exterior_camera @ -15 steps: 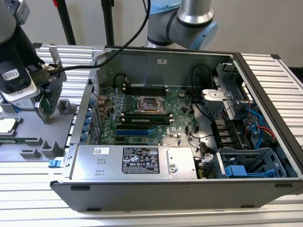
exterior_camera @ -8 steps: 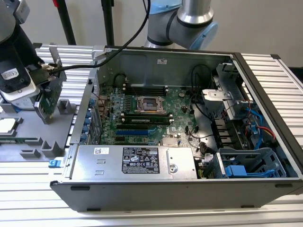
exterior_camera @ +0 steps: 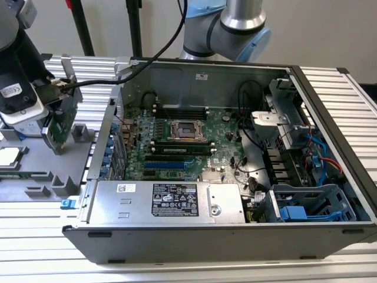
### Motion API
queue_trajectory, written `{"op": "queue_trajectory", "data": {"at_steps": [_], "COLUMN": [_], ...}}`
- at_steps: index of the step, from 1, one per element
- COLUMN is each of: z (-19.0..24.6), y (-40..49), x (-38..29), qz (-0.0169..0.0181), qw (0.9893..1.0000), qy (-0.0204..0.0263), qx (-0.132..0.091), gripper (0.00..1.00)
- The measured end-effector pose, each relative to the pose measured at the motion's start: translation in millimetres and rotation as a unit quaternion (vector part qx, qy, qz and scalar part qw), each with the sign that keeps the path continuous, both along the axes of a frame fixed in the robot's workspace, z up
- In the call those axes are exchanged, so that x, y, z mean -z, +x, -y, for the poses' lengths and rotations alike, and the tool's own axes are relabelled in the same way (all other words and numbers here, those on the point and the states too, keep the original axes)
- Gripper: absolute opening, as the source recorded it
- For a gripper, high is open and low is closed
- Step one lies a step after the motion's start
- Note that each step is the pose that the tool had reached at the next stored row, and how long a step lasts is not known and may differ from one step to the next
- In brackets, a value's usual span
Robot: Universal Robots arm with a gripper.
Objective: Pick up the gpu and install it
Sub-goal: 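Pick up the gpu and move the gpu toward the slot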
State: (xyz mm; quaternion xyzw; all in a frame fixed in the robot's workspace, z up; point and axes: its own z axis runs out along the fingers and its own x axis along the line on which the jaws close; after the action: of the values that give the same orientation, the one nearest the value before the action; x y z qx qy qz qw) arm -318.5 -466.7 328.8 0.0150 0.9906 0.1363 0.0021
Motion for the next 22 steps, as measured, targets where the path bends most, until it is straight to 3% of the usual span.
{"op": "queue_trajectory", "data": {"at_steps": [14, 22], "z": [0.0, 0.0], "y": [0.1, 0.2], "x": [-7.8, -8.7], "qz": [0.0005, 0.0005], "qw": [1.0000, 1.0000], "qy": [-0.0008, -0.0009], "qx": [0.001, 0.001], "gripper": [0.00, 0.00]}}
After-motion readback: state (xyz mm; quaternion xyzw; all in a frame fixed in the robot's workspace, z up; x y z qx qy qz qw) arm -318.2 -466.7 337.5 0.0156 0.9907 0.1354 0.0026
